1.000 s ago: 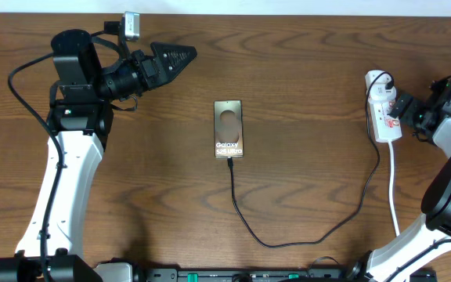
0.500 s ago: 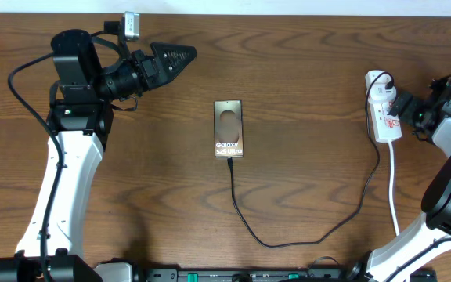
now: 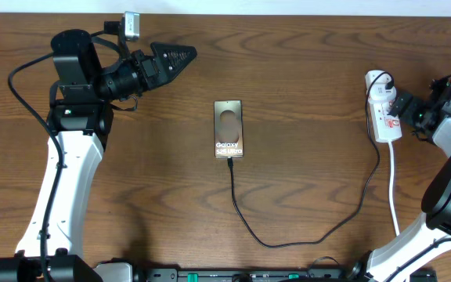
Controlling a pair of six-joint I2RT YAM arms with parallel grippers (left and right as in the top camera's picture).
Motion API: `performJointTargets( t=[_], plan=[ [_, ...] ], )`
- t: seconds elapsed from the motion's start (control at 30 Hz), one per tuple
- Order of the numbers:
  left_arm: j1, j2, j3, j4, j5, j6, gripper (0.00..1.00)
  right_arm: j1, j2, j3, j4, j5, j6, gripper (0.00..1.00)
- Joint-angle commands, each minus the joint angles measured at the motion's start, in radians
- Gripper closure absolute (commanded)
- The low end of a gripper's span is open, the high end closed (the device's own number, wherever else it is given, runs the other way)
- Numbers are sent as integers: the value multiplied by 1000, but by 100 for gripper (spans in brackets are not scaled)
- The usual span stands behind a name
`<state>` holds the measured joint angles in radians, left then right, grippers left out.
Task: Plug charger to phone and switch on socket
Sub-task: 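Hold the right gripper on the power strip switch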
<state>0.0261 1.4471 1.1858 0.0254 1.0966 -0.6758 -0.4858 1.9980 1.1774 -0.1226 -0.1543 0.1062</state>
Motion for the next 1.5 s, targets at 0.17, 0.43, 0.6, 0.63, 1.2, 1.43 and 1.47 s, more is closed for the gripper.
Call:
performJointTargets(
  t=[0.17, 0.43, 0.6, 0.63, 1.2, 1.43, 1.47],
  plan=[
    [3, -16, 9, 1, 5, 14, 0, 32, 17, 4, -16, -40, 2, 1],
    [3, -16, 9, 1, 5, 14, 0, 37, 17, 3, -28, -39, 5, 1],
    [3, -16, 9, 1, 5, 14, 0, 37, 17, -2, -30, -39, 5, 1],
    [3, -16, 9, 1, 5, 14, 0, 37, 17, -3, -31, -39, 5, 1],
    [3, -16, 9, 1, 5, 14, 0, 37, 84, -14, -50, -29, 29, 4],
    [3, -16, 9, 1, 5, 14, 0, 41, 84, -14, -61, -40, 35, 4],
    [3, -16, 9, 1, 5, 14, 0, 46, 84, -14, -65, -40, 35, 4]
  ],
)
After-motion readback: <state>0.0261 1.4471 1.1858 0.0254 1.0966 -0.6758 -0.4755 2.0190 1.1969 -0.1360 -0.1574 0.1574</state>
